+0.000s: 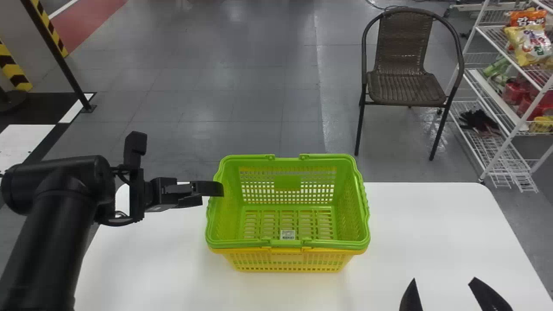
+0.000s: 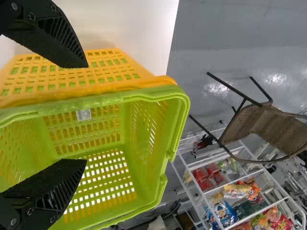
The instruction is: Grasp handle with right gripper to insert into left gripper then lift and swing left to center
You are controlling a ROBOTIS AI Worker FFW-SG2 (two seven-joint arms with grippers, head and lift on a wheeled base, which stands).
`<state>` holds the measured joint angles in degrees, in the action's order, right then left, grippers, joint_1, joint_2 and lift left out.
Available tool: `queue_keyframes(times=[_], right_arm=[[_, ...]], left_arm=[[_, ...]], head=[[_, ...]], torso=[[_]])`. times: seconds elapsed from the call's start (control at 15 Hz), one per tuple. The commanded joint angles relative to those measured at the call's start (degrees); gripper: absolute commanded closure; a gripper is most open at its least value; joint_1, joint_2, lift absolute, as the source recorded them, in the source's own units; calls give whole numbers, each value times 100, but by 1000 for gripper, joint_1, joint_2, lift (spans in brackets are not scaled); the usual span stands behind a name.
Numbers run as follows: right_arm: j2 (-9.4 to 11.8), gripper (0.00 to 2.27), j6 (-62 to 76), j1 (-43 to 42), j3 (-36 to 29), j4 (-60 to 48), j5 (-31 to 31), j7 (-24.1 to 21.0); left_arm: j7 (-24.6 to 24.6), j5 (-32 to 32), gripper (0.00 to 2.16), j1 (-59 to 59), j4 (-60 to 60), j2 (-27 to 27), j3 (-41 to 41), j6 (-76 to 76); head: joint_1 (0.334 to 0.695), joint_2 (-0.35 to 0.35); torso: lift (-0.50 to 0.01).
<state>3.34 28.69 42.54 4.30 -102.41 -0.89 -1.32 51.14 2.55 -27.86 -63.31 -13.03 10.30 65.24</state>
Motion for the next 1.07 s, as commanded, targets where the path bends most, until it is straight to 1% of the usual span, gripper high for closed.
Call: queue_keyframes(times=[0.0,0.53,1.0], right_arm=[[0,90,0,0,-9,28,1,0],[-9,90,0,-35,-26,116,1,0],[-9,90,18,-44,-35,134,1,0]], left_arm=[[45,9,103,-26,30,2,-1,11],[309,184,103,-105,30,2,8,99],[450,105,103,-114,65,11,-19,151]], head=[[695,71],[695,55],[695,44]], torso=[[0],[0],[0]])
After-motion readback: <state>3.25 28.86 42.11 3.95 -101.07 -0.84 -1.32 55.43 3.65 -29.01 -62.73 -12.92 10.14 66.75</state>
